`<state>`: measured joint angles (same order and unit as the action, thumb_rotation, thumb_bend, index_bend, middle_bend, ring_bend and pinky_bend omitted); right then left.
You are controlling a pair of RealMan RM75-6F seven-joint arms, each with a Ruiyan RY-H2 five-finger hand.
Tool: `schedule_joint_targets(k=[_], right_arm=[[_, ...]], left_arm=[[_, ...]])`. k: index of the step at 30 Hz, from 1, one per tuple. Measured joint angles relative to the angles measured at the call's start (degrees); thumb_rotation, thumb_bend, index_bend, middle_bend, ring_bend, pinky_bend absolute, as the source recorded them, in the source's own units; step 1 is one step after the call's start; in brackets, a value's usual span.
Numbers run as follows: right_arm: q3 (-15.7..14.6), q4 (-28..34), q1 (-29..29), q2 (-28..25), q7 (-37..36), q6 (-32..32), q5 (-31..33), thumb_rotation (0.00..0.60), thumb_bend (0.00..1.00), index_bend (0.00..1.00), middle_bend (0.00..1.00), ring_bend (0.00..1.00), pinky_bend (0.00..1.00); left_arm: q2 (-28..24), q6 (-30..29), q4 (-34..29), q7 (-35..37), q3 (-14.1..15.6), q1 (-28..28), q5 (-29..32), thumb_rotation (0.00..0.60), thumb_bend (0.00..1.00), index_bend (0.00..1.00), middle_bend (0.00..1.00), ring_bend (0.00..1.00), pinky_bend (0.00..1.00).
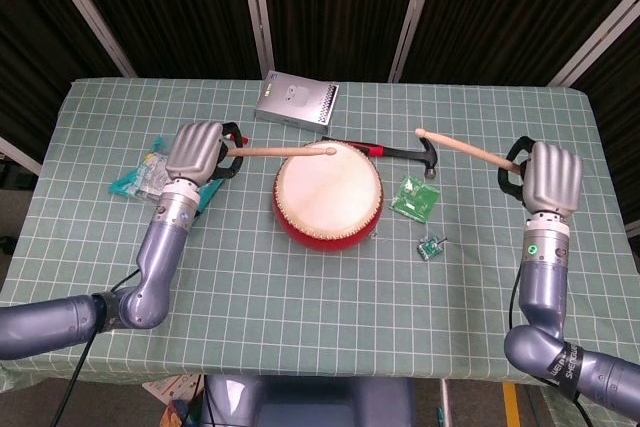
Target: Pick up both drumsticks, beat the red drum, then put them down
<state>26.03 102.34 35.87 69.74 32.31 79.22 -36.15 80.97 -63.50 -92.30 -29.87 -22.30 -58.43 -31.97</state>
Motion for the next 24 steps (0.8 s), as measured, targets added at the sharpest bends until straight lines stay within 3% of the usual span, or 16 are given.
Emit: schedule_joint_targets(k=[5,8,12,16,20,24], right_arm=[[-0.3,-1.2,-0.6,-0.5,-1.3,-0.8,0.2,0.600,0.52,0.93,1.00,1.00,1.00],[-0.6,-1.5,-1.1,-0.9,-2.0,-1.1,0.4,0.600,0.52,0.93,1.00,1.00,1.00],[-0.9,-1.6,-1.8,-1.6,-2.5,-1.3,0.5,0.600,0.52,0.93,1.00,1.00,1.00],[-1.5,-1.0,-2.6,-2.2,-2.9,-0.9,0.3,0.600,0.52,0.93,1.00,1.00,1.00],[-1.9,0.2,-3.1,-2.6,-2.8,0.2,-0.5,0.600,0.52,0.93,1.00,1.00,1.00],[-2.1,1.5,-3.3,-3.0,-2.4,1.4,-1.3,0.600,0.52,0.93,1.00,1.00,1.00]], left_arm=[[2.3,1.9,4.1,-7.6,1.0,-3.9,5.9,0.600,0.59,0.80,1.00,1.00,1.00],[3.0,2.8,5.8,-16.5,2.9,-6.8,12.9,0.600,0.59,0.80,1.00,1.00,1.00],[4.1,2.6,8.3,-33.8,5.4,-12.2,28.3,0.600,0.59,0.80,1.00,1.00,1.00],[4.8,2.4,10.4,-46.9,5.9,-16.4,43.1,0.600,0.59,0.80,1.00,1.00,1.00],[4.4,2.8,10.5,-50.7,4.4,-17.1,49.8,0.600,0.59,0.80,1.00,1.00,1.00],[3.0,2.7,8.5,-44.0,1.7,-15.4,46.1,0.600,0.59,0.80,1.00,1.00,1.00]])
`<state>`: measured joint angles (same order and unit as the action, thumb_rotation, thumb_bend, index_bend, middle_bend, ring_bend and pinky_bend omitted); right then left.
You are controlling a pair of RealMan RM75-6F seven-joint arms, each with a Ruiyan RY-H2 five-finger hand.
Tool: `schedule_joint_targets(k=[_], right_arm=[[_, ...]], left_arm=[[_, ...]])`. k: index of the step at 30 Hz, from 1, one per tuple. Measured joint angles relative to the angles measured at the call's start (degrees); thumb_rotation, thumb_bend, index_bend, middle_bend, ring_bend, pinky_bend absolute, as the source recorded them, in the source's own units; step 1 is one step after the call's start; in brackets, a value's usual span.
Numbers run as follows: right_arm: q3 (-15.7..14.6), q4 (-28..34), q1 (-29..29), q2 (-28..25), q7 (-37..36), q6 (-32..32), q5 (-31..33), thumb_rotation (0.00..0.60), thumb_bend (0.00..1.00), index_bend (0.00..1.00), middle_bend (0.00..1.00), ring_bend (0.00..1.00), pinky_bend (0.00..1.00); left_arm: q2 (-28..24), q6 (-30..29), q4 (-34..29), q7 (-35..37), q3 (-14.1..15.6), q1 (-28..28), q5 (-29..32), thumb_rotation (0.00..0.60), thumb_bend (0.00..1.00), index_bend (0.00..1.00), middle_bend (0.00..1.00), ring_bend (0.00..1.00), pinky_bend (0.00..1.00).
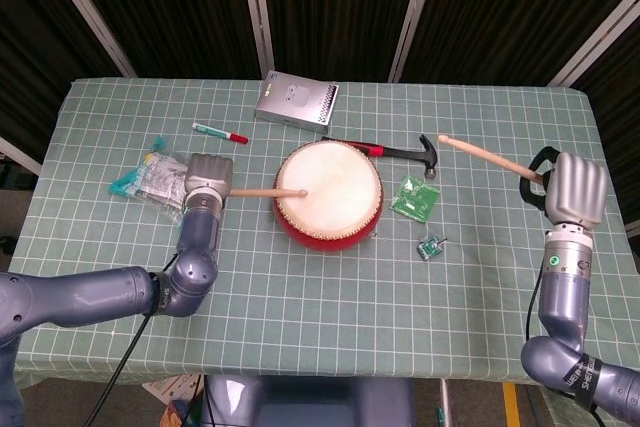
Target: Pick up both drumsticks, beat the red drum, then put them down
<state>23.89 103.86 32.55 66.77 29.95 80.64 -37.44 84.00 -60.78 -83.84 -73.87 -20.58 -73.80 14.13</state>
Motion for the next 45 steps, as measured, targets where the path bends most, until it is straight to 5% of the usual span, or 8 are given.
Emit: schedule_joint_targets(k=[6,11,21,33,38,45], right_arm=[[-0.3,2.7,-0.3,-0.4,0.7,1.7,-1.2,0.600,0.52,0.93,1.00,1.00,1.00],[-1.5,4.6,-1.3,-1.0,0.5,2.6,-3.5,0.600,0.52,0.93,1.00,1.00,1.00],[-7.5,7.9,-5.8,-4.9,-5.3,-1.2,-11.9,0.600,0.52,0.93,1.00,1.00,1.00],[-19.1,7.8,-15.1,-7.0,-11.0,0.1,-27.5,0.600,0.52,0.93,1.00,1.00,1.00],[-23.4,4.3,-17.9,-6.6,-11.7,-0.4,-31.3,0.600,0.52,0.93,1.00,1.00,1.00],[-25.3,-1.8,-19.0,-5.0,-13.1,-2.2,-34.0,0.600,0.52,0.93,1.00,1.00,0.97]], left_arm=[[-3.8,-2.1,-7.7,21.3,-2.9,5.9,-21.4,0.600,0.59,0.79,1.00,1.00,1.00],[-9.6,-5.5,-19.4,35.1,-2.1,14.9,-38.3,0.600,0.59,0.79,1.00,1.00,1.00],[-20.6,-11.2,-32.0,48.2,11.0,34.5,-60.1,0.600,0.58,0.78,1.00,1.00,1.00],[-20.9,-15.2,-34.7,53.1,21.9,45.5,-76.4,0.600,0.56,0.77,1.00,1.00,1.00],[-18.1,-16.1,-33.0,50.9,23.3,46.9,-78.6,0.600,0.54,0.76,1.00,1.00,1.00],[-13.0,-15.5,-30.2,44.5,23.0,47.1,-74.9,0.600,0.53,0.74,1.00,1.00,1.00]])
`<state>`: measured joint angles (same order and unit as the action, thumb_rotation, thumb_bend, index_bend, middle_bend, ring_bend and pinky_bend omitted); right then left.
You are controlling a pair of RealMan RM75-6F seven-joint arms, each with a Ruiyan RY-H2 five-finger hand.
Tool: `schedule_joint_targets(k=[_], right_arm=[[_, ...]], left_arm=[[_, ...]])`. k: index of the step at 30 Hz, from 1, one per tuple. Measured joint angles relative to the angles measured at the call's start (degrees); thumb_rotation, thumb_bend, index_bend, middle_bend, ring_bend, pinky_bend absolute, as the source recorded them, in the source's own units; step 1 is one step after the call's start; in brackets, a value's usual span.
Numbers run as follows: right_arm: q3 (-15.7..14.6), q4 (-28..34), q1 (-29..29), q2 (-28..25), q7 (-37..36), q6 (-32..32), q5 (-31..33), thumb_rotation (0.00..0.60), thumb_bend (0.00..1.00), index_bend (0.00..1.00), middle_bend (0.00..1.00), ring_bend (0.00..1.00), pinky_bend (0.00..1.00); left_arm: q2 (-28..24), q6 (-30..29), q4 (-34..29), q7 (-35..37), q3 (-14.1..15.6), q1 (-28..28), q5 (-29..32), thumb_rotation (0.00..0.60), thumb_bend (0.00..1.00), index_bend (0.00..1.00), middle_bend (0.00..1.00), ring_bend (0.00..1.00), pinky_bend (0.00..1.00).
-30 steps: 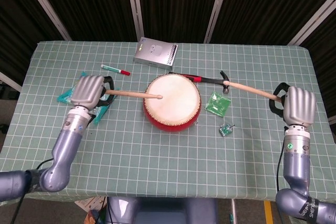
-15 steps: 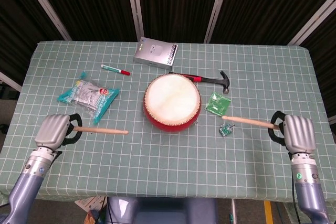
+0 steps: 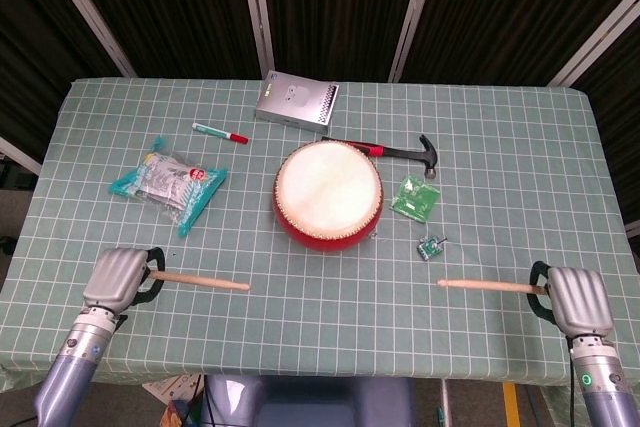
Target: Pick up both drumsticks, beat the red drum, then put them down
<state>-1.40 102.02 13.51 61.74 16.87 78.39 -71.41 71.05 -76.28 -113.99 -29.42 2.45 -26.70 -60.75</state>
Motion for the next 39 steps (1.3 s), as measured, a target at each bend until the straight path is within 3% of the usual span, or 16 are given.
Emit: schedule_joint_targets(k=[4,9,22,31,39], right_arm=[[0.0,-2.9,-0.5,0.9,-1.6,-1.0,-0.7,0.600,0.52,0.92,1.00,1.00,0.97],[0.5,-4.7,-0.6,2.2,-1.2,-1.9,-0.8,0.600,0.52,0.81,0.92,0.97,0.84],[0.0,-4.7,0.3,3.8,7.9,-6.6,2.6,0.600,0.50,0.57,0.67,0.75,0.63],[0.3,-3.5,0.3,3.7,9.8,-7.7,4.5,0.600,0.45,0.47,0.58,0.65,0.56],[0.0,-3.1,0.1,3.5,10.5,-7.7,3.8,0.600,0.45,0.47,0.55,0.62,0.52]], left_arm=[[2.9,0.2,1.8,-3.4,-0.8,-0.1,2.8,0.600,0.52,0.69,0.96,0.98,1.00],[5.5,0.6,3.6,-5.5,-2.0,-0.4,5.2,0.600,0.45,0.63,0.85,0.88,0.97],[7.8,2.5,4.9,-9.1,-2.2,-0.9,8.4,0.600,0.26,0.39,0.43,0.50,0.61],[6.9,3.5,3.5,-8.6,-2.2,-0.7,8.9,0.600,0.23,0.35,0.37,0.42,0.52],[6.2,3.7,2.8,-7.1,-2.3,-0.4,8.2,0.600,0.22,0.34,0.35,0.40,0.49]])
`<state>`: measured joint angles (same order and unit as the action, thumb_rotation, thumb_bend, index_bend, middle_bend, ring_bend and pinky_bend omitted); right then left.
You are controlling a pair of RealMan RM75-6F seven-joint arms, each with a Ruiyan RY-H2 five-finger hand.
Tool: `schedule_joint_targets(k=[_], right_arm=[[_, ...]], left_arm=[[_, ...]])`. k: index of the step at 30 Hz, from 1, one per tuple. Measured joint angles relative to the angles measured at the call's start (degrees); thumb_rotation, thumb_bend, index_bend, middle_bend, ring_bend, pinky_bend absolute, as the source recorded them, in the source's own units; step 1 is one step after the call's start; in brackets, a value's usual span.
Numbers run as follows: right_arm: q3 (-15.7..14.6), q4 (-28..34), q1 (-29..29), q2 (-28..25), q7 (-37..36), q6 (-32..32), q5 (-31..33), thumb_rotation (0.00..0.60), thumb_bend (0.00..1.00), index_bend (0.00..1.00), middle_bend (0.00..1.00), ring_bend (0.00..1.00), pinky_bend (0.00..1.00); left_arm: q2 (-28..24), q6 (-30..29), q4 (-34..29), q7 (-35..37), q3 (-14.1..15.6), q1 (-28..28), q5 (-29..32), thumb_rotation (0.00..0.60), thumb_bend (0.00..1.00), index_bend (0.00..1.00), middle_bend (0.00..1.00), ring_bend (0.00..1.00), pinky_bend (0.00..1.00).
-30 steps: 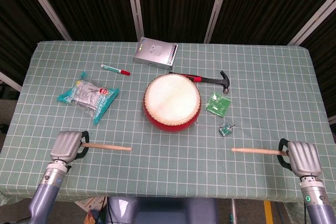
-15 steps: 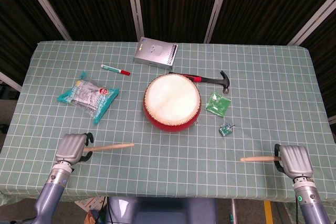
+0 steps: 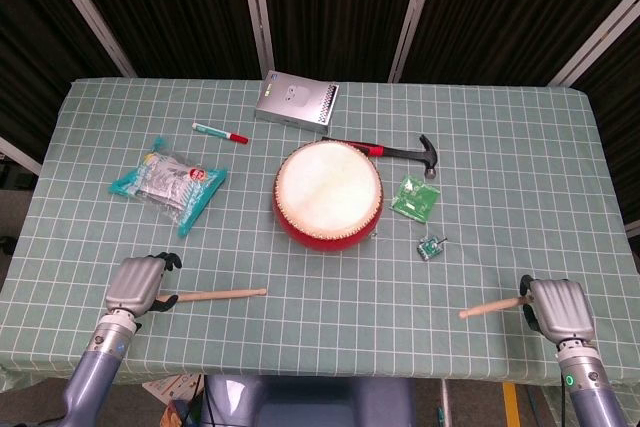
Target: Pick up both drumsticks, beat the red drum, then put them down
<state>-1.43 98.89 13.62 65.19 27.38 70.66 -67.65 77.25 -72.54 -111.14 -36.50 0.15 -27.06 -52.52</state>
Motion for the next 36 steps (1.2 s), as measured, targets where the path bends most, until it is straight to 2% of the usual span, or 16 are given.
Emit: schedule_joint_targets(k=[3,7,12,15,21,26,31,36], right_arm=[[-0.2,-0.1,0.0,-0.1,0.6,-0.2,-0.3,0.600,0.42,0.43,0.52,0.58,0.52],[-0.3,0.2,0.0,-0.4,1.0,-0.5,-0.3,0.600,0.34,0.28,0.44,0.52,0.51],[0.1,0.4,-0.3,-0.1,1.1,0.2,-0.2,0.600,0.26,0.09,0.32,0.40,0.38],[0.3,0.5,-0.4,0.1,0.9,0.3,-0.2,0.600,0.24,0.04,0.25,0.33,0.32],[0.8,0.6,-0.7,0.1,-0.4,0.8,-0.3,0.600,0.24,0.02,0.17,0.23,0.24],[1.9,1.1,-1.0,-0.8,-2.6,1.7,-0.3,0.600,0.24,0.02,0.13,0.19,0.20],[3.0,1.8,-2.1,-2.9,-7.5,4.0,-1.4,0.600,0.24,0.00,0.06,0.11,0.15],[3.3,2.5,-4.3,-5.1,-13.1,7.6,-4.7,0.600,0.24,0.00,0.01,0.07,0.13]], left_arm=[[-0.7,0.2,-0.2,1.1,-0.1,0.3,-0.4,0.600,0.22,0.33,0.34,0.39,0.49],[-1.5,0.5,-0.6,2.1,-0.6,0.4,-0.3,0.600,0.22,0.32,0.33,0.38,0.49],[-2.4,0.9,-1.2,3.2,-0.9,0.5,-0.7,0.600,0.20,0.30,0.28,0.28,0.44],[-2.9,1.2,-1.5,3.7,-0.8,0.6,-1.1,0.600,0.18,0.25,0.22,0.22,0.41],[-3.6,1.3,-2.2,4.7,-0.7,0.8,-2.8,0.600,0.15,0.15,0.12,0.16,0.31],[-5.1,0.7,-3.1,7.0,-0.5,1.6,-5.9,0.600,0.10,0.06,0.01,0.05,0.20],[-7.8,-1.6,-3.5,10.7,0.6,3.8,-12.6,0.600,0.08,0.00,0.00,0.00,0.11],[-11.3,-6.4,-1.5,15.2,3.3,7.8,-21.7,0.600,0.08,0.00,0.00,0.00,0.09]])
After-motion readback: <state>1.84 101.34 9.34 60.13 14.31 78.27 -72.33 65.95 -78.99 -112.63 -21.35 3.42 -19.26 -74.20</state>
